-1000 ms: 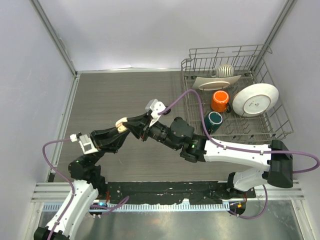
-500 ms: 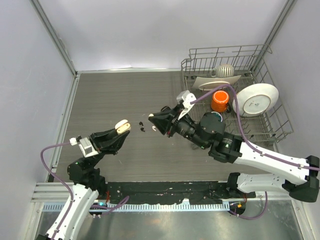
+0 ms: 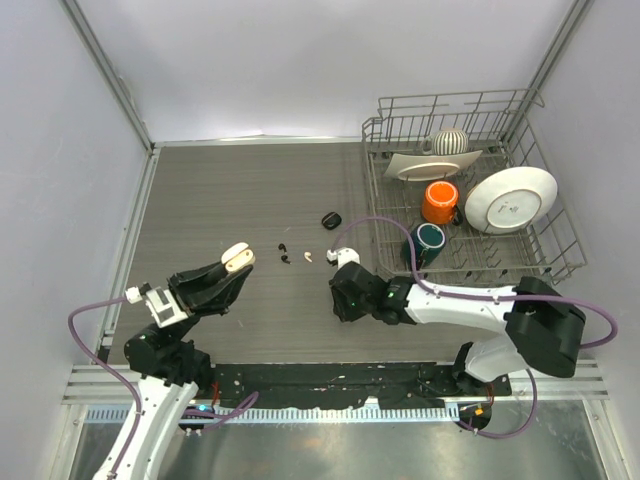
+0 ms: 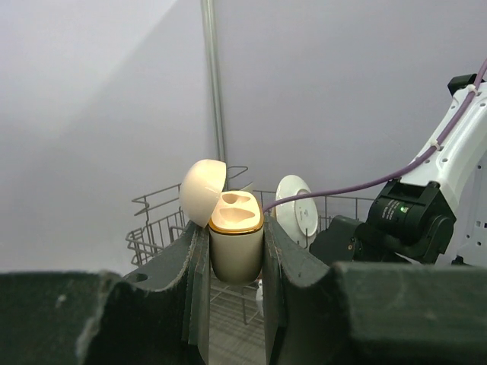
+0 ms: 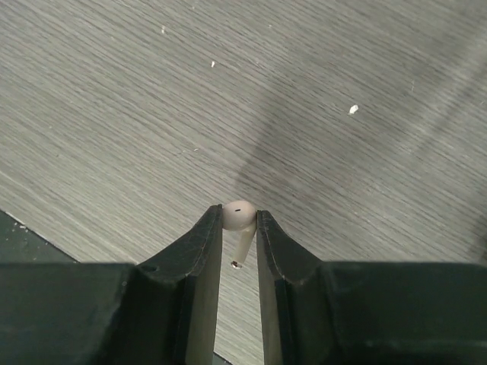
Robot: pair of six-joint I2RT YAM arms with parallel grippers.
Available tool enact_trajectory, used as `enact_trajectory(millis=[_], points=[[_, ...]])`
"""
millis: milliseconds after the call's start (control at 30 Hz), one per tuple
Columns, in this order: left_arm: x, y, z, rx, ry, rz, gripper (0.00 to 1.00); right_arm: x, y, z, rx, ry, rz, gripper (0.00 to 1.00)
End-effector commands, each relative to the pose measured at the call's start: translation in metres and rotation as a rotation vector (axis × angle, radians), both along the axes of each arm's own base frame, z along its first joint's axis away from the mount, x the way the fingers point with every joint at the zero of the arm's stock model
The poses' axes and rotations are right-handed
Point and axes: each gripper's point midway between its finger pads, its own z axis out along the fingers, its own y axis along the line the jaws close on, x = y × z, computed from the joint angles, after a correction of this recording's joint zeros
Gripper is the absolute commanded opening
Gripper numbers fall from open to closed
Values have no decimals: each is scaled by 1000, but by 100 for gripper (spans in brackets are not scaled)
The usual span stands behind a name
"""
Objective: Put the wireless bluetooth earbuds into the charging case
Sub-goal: Place the charging case at the center of the board, then pick up the earbud from the center of the board.
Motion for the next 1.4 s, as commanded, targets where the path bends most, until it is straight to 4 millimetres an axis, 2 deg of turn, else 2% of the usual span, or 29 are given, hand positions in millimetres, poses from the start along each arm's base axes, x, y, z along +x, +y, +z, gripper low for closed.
enact_trajectory(millis=[0,33,67,200,333,500,667,1267,1367], points=[[-4,1,9,3,-19,4,0,4,16,1,43,28,-36,1],[-3,1,9,2,-17,7,0,3,16,-3,31,38,-36,1],[-3,1,8,2,-14,6,0,0,13,-15,-11,62,-35,1],[-2,1,7,3,-10,11,0,-1,7,-34,-74,89,-53,3],[-1,1,7,5,-6,12,0,-1,7,-40,-101,92,-51,11],[-1,1,5,9,-4,15,0,-3,4,-44,-147,106,-45,31],[0,1,3,13,-1,18,0,-3,3,-43,-179,103,-28,39],[-1,3,1,18,1,31,0,-6,8,-35,-193,103,13,40],[0,3,1,17,3,30,0,-8,8,-38,-208,110,18,33]])
